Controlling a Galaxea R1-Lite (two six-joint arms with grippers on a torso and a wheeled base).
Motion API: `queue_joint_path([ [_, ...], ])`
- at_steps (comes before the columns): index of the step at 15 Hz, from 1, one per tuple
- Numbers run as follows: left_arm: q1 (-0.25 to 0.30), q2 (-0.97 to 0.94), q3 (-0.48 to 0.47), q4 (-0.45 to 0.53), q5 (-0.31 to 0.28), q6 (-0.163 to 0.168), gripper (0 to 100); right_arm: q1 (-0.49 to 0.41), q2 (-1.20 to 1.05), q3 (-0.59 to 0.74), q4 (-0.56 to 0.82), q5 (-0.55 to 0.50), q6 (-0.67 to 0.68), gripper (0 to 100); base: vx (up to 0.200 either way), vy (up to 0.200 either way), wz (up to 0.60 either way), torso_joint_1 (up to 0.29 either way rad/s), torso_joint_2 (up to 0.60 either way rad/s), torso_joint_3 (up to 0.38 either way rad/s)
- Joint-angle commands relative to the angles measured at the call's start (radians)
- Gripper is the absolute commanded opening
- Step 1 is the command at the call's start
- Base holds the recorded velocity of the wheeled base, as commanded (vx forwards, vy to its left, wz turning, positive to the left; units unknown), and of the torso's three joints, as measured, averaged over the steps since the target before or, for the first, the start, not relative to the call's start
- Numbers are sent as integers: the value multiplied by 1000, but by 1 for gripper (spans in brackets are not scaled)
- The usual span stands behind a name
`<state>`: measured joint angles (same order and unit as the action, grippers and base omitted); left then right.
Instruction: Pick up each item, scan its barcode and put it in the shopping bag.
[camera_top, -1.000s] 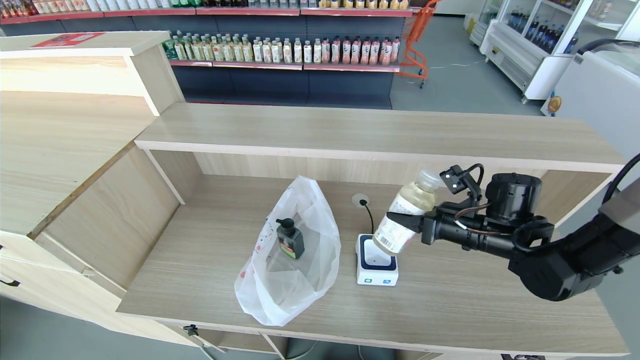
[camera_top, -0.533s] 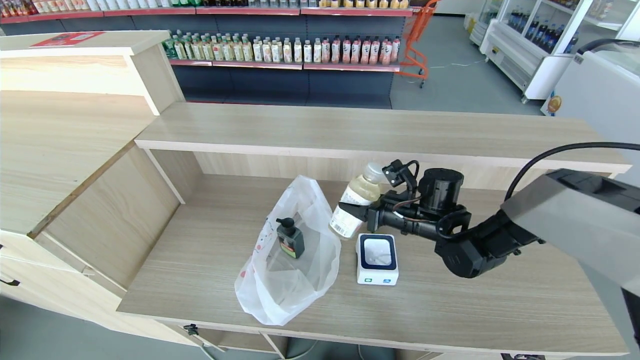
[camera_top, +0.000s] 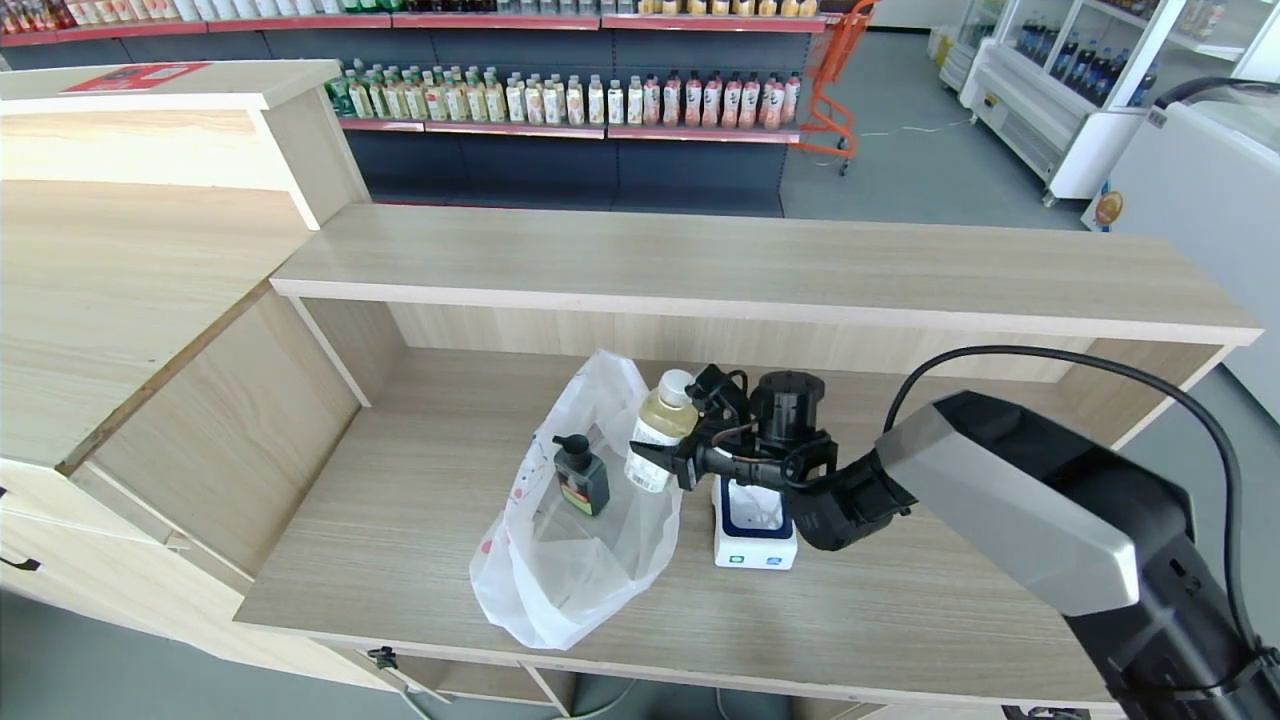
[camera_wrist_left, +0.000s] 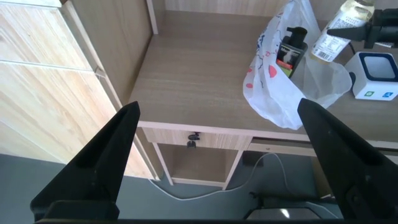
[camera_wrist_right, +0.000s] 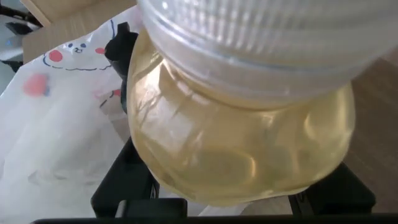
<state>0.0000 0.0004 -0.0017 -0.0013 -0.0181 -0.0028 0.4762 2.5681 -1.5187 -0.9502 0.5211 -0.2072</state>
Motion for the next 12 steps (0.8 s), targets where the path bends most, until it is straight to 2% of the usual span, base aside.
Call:
queue_joint_path([
  [1, 0, 0, 0, 0, 0, 0, 100, 2, 64, -46, 4, 0, -6, 0, 0, 0, 0, 0, 0, 0],
  [8, 0, 0, 0, 0, 0, 0, 100, 22, 81, -64, 1, 2, -29, 0, 0, 0, 0, 0, 0, 0],
  [9, 0, 0, 0, 0, 0, 0, 100, 22, 81, -60, 2, 2, -47, 100, 0, 0, 0, 0, 0, 0],
  [12, 0, 0, 0, 0, 0, 0, 100, 22, 69, -35, -7, 2, -50, 100, 0, 0, 0, 0, 0, 0],
])
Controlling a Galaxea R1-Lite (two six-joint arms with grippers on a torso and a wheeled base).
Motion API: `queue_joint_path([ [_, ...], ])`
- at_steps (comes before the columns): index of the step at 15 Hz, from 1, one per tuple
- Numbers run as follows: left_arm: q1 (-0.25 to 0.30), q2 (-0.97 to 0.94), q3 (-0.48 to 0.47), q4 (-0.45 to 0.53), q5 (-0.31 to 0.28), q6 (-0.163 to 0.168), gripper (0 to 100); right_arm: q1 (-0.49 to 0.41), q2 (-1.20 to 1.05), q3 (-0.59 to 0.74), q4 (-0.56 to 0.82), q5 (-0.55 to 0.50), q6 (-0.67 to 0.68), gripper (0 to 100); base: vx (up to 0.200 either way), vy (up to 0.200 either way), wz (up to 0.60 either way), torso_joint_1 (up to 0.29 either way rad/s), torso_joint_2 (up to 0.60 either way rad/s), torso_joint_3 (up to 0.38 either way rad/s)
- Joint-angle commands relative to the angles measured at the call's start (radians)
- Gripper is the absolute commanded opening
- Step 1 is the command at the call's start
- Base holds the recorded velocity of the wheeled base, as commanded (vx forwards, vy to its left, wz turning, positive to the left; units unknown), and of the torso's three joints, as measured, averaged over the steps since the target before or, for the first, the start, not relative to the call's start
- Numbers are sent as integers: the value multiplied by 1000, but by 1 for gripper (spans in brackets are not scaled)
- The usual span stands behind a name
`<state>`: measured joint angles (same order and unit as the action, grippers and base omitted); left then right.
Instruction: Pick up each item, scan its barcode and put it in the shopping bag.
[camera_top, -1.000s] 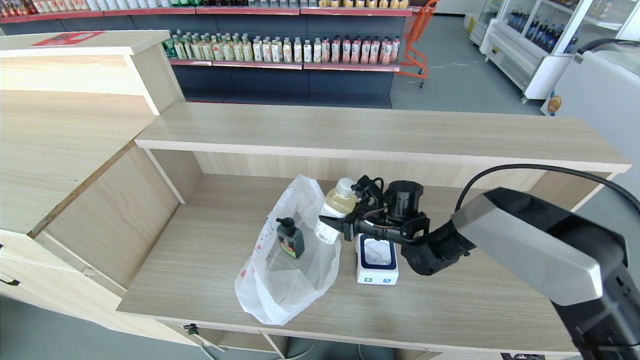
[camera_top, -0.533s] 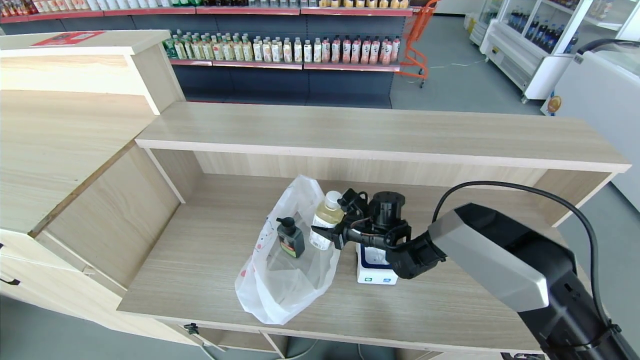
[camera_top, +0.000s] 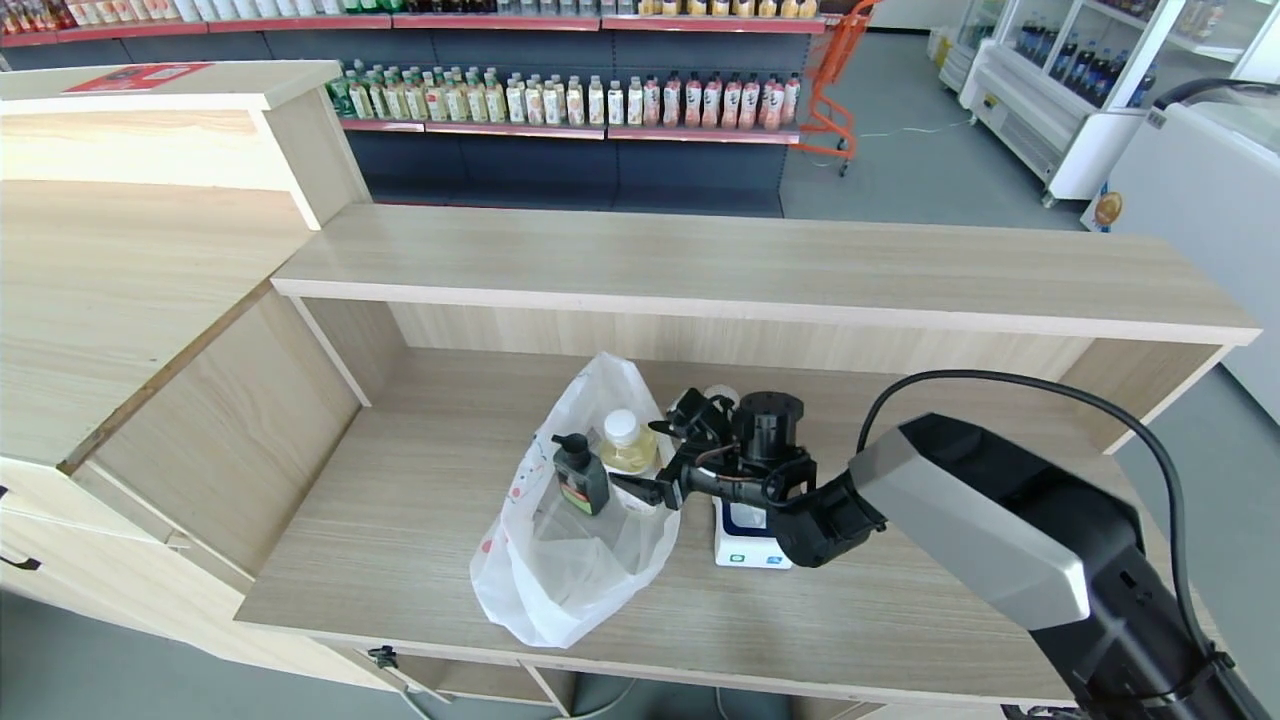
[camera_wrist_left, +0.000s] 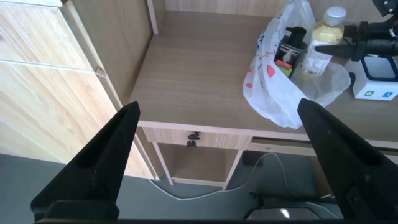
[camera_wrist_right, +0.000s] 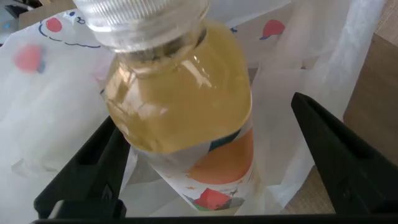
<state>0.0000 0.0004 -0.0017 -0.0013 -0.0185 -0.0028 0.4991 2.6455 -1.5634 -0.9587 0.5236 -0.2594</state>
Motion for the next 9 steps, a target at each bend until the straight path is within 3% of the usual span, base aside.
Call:
queue_joint_path([
  [1, 0, 0, 0, 0, 0, 0, 100, -2, -32, 28, 2, -1, 15, 100, 0, 0, 0, 0, 0, 0],
  [4, 0, 0, 0, 0, 0, 0, 100, -16, -130, 109, 3, 1, 157, 100, 0, 0, 0, 0, 0, 0],
  [9, 0, 0, 0, 0, 0, 0, 100, -67, -444, 441, 11, -1, 440, 100, 0, 0, 0, 0, 0, 0],
])
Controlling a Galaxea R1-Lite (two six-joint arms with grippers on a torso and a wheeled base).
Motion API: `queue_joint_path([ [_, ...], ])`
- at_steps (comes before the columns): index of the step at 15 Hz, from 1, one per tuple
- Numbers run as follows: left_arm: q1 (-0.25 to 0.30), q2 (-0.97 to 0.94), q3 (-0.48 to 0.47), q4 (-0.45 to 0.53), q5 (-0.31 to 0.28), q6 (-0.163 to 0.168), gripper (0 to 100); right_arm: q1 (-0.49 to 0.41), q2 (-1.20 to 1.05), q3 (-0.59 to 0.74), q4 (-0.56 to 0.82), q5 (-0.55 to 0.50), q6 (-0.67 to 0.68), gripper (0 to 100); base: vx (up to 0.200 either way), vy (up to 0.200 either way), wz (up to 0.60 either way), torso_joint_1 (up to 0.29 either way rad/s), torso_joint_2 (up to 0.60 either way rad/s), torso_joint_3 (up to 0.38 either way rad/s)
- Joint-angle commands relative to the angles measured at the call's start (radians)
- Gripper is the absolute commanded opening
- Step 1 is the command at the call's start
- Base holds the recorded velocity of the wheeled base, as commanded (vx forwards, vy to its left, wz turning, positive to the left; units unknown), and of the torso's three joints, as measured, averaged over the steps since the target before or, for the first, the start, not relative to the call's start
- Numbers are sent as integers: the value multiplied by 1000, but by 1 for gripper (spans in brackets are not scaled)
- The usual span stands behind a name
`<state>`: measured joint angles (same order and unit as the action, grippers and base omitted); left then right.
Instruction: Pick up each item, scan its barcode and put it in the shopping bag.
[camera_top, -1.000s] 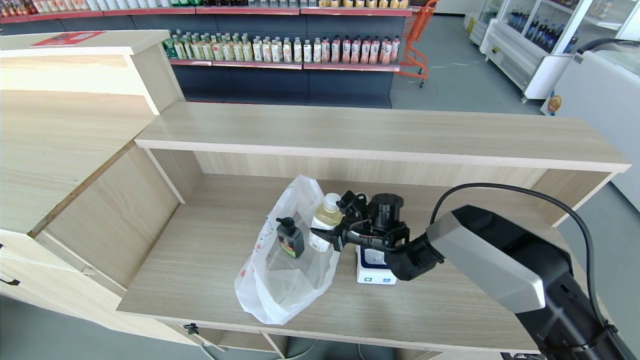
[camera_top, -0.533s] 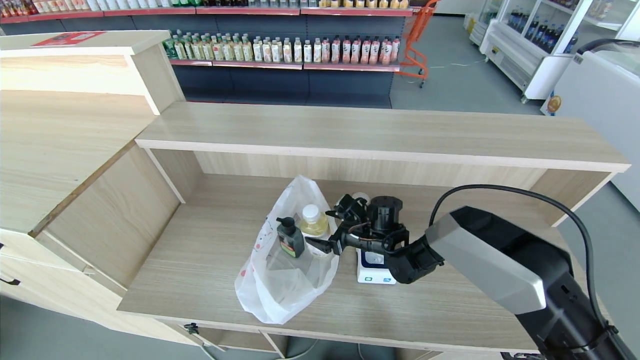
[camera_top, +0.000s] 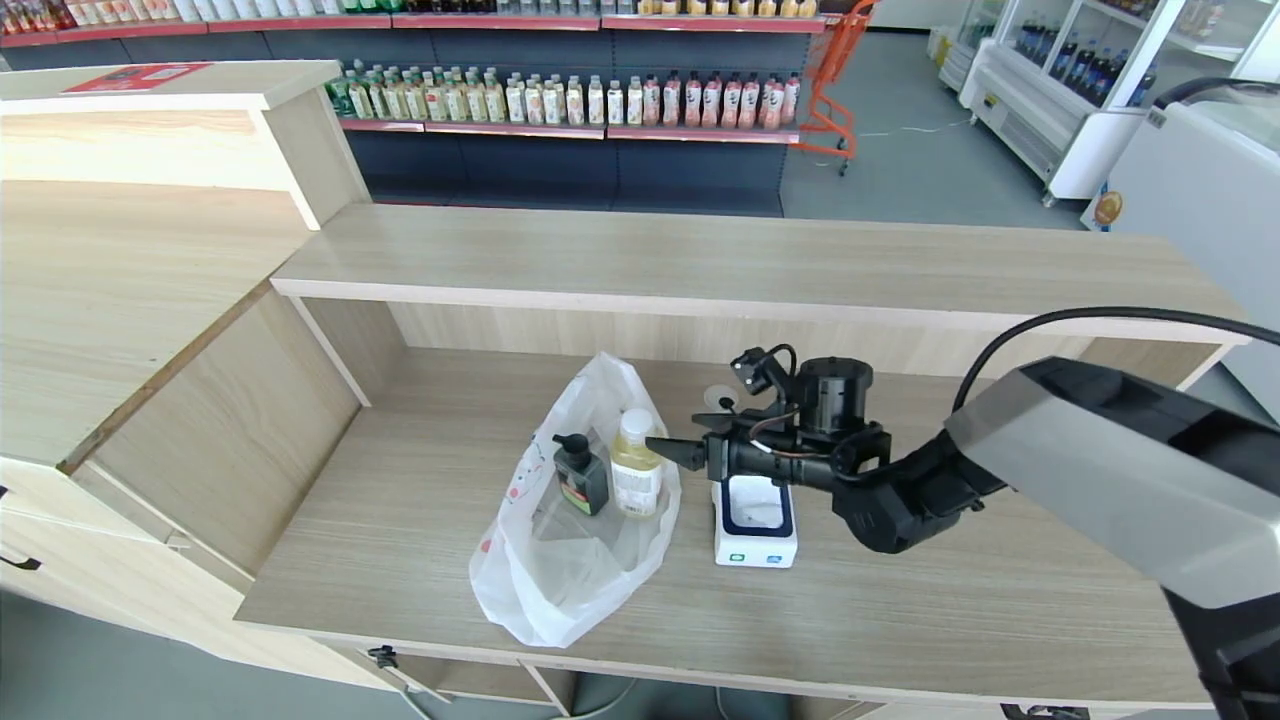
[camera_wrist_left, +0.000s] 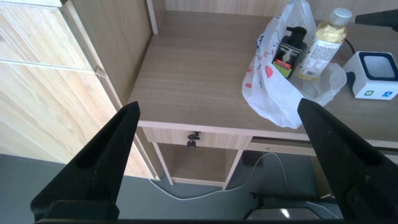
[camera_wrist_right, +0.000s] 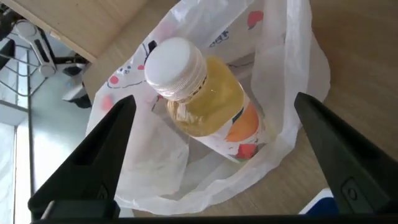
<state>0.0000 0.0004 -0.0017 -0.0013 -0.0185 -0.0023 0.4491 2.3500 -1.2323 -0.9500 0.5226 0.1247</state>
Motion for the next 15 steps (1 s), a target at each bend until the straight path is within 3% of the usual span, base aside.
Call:
queue_joint_path([
  [1, 0, 0, 0, 0, 0, -1, 100, -30, -304, 295, 0, -1, 90, 100, 0, 0, 0, 0, 0, 0],
  [2, 0, 0, 0, 0, 0, -1, 100, -41, -373, 378, 2, 1, 90, 100, 0, 0, 0, 0, 0, 0],
  [3, 0, 0, 0, 0, 0, -1, 100, -70, -558, 573, 4, 4, 89, 100, 0, 0, 0, 0, 0, 0],
  [5, 0, 0, 0, 0, 0, -1, 100, -135, -798, 764, 68, -7, 43, 100, 0, 0, 0, 0, 0, 0],
  [7, 0, 0, 0, 0, 0, -1, 100, -287, -1019, 867, 274, -88, -142, 100, 0, 0, 0, 0, 0, 0],
  [8, 0, 0, 0, 0, 0, -1, 100, -331, -1118, 896, 372, -185, -140, 100, 0, 0, 0, 0, 0, 0],
  [10, 0, 0, 0, 0, 0, -1, 100, -354, -1339, 955, 497, -371, -68, 100, 0, 0, 0, 0, 0, 0],
  [12, 0, 0, 0, 0, 0, -1, 100, -351, -1566, 1048, 547, -470, -19, 100, 0, 0, 0, 0, 0, 0],
  [15, 0, 0, 0, 0, 0, -1, 100, -365, -1960, 1206, 695, -515, -22, 100, 0, 0, 0, 0, 0, 0],
])
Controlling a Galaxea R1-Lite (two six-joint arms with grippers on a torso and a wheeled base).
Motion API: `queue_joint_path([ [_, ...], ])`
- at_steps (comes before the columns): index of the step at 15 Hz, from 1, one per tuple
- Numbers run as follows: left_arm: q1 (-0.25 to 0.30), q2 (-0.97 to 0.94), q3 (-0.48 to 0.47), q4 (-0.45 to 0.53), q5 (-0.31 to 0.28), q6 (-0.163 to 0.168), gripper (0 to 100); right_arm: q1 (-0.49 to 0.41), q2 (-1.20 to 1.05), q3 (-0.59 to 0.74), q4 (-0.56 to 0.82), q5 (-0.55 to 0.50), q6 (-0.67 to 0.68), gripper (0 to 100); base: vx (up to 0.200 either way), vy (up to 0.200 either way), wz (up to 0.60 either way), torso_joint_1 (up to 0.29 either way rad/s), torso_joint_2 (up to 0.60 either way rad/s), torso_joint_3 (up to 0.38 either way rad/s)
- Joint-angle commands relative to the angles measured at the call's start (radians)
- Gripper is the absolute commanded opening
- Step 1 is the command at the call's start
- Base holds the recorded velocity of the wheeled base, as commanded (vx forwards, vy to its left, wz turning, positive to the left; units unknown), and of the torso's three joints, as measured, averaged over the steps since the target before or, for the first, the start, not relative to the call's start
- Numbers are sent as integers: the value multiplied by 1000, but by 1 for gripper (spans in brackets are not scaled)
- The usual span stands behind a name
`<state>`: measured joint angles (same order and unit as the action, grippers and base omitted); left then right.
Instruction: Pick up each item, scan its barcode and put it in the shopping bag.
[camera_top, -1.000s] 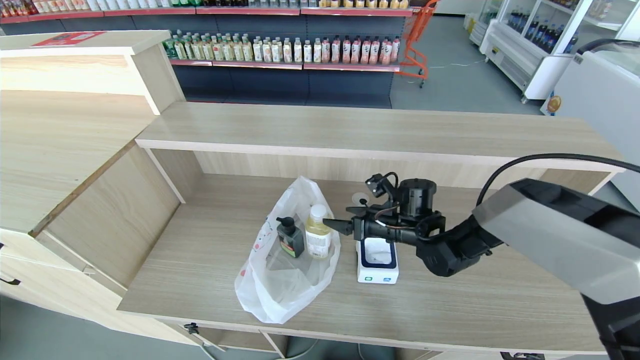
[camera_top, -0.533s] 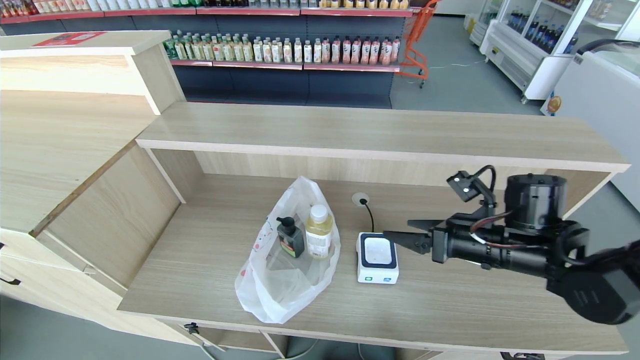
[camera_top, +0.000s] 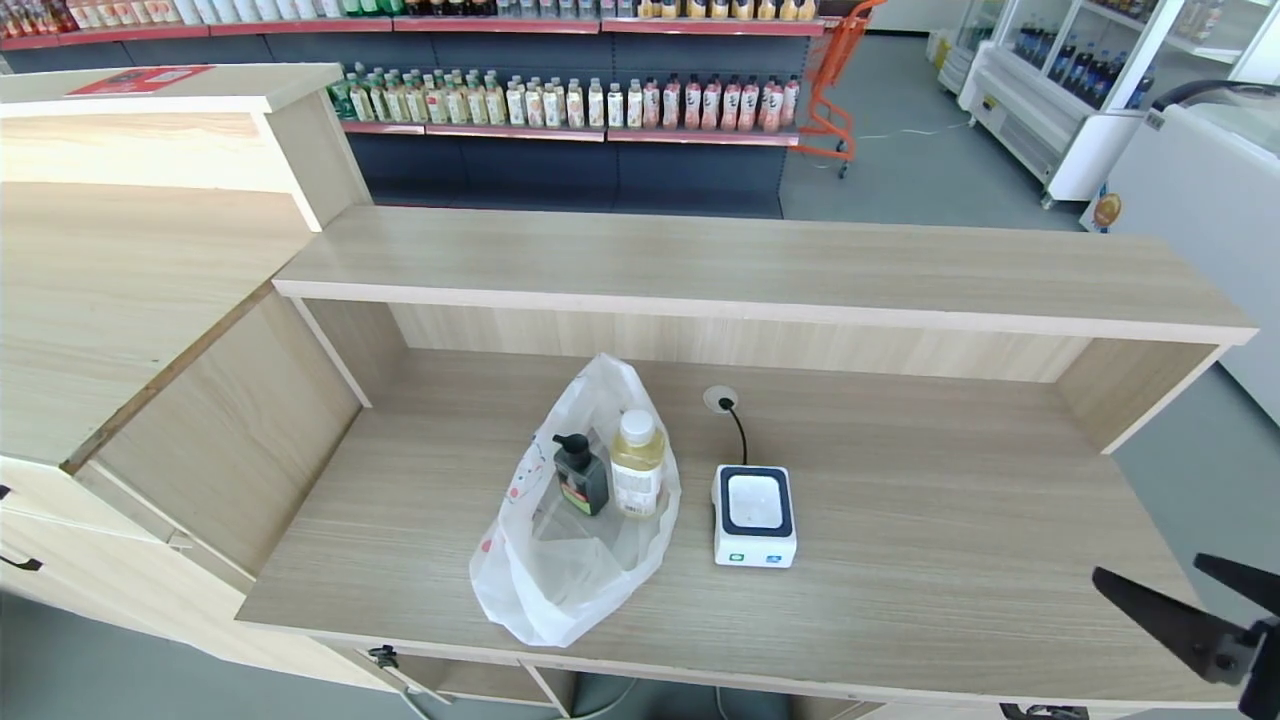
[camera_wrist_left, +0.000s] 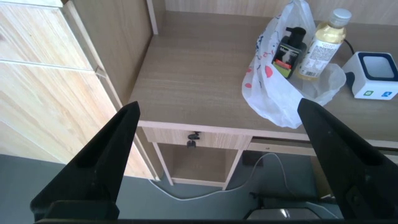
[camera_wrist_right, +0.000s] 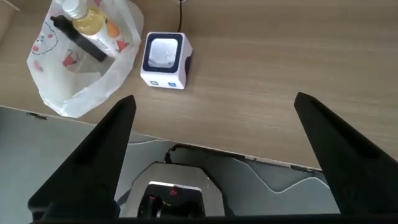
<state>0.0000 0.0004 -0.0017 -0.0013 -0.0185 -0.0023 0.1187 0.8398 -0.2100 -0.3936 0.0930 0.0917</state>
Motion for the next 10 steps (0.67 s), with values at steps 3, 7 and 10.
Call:
queue_joint_path([
  [3, 0, 0, 0, 0, 0, -1, 100, -91, -708, 210, 323, -78, 0, 100, 0, 0, 0, 0, 0, 0],
  [7, 0, 0, 0, 0, 0, -1, 100, -117, -840, 210, 375, -87, -95, 100, 0, 0, 0, 0, 0, 0],
  [10, 0, 0, 0, 0, 0, -1, 100, -120, -840, 208, 401, -101, -79, 100, 0, 0, 0, 0, 0, 0],
])
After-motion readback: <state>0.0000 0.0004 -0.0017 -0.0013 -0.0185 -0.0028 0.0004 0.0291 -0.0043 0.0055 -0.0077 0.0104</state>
